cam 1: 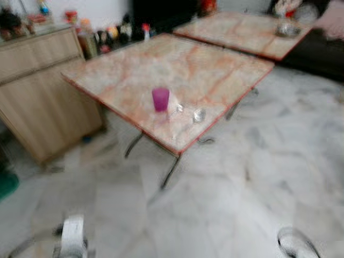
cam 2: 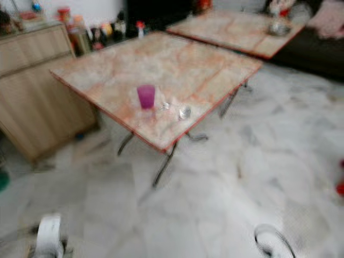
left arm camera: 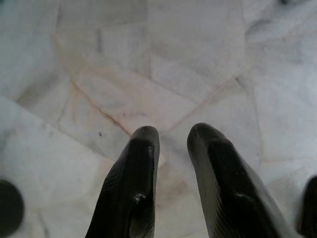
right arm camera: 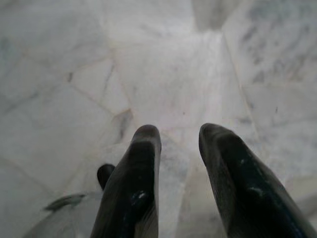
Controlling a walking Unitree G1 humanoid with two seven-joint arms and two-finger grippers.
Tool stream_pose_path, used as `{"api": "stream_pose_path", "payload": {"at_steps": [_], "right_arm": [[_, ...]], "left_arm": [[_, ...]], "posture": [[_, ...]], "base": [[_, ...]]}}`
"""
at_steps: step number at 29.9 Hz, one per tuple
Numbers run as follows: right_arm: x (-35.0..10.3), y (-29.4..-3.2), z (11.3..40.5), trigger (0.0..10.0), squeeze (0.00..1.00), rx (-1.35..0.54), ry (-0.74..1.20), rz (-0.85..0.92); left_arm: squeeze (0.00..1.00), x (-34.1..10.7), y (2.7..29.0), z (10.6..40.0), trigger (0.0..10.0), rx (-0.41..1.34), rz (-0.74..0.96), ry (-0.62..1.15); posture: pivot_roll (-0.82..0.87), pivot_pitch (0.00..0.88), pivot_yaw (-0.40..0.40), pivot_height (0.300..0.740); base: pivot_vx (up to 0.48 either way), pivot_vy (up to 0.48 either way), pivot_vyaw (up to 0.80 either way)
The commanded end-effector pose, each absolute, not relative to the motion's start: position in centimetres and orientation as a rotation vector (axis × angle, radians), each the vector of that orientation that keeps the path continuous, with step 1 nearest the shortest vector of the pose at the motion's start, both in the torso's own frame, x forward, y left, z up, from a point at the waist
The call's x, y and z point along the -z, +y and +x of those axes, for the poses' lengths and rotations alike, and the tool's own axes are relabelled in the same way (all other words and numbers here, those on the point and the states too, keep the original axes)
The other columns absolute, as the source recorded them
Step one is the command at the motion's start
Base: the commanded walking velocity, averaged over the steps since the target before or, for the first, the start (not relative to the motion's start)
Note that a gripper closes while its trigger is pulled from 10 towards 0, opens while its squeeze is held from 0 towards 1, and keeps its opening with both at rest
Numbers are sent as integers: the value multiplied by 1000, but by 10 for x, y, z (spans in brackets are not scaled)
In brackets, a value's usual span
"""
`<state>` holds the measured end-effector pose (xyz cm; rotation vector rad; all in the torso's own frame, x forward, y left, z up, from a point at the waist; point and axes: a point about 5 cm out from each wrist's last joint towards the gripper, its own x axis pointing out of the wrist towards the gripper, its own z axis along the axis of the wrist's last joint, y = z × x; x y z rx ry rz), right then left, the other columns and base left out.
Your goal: Setting the table
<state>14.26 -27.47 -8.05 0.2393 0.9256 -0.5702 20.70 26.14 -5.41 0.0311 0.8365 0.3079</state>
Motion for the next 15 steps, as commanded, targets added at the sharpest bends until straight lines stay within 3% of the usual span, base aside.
{"api": "stream_pose_path", "payload": {"at_steps": [1, 3, 15], "right_arm": [[82, -277, 137, 10000, 0, 583, 941, 239], [82, -277, 137, 10000, 0, 583, 941, 240], [82, -277, 137, 10000, 0, 582, 941, 237]], "left_arm": [[0, 52, 258, 212, 10000, -301, 30, 824], [0, 52, 258, 212, 10000, -301, 30, 823], [0, 52, 258, 213, 10000, -303, 36, 817]], "posture": [[-1, 59, 46, 740], [-1, 59, 46, 740], [0, 57, 43, 740]], "base": [[0, 270, -781], [0, 296, -781], [0, 0, -781]]}}
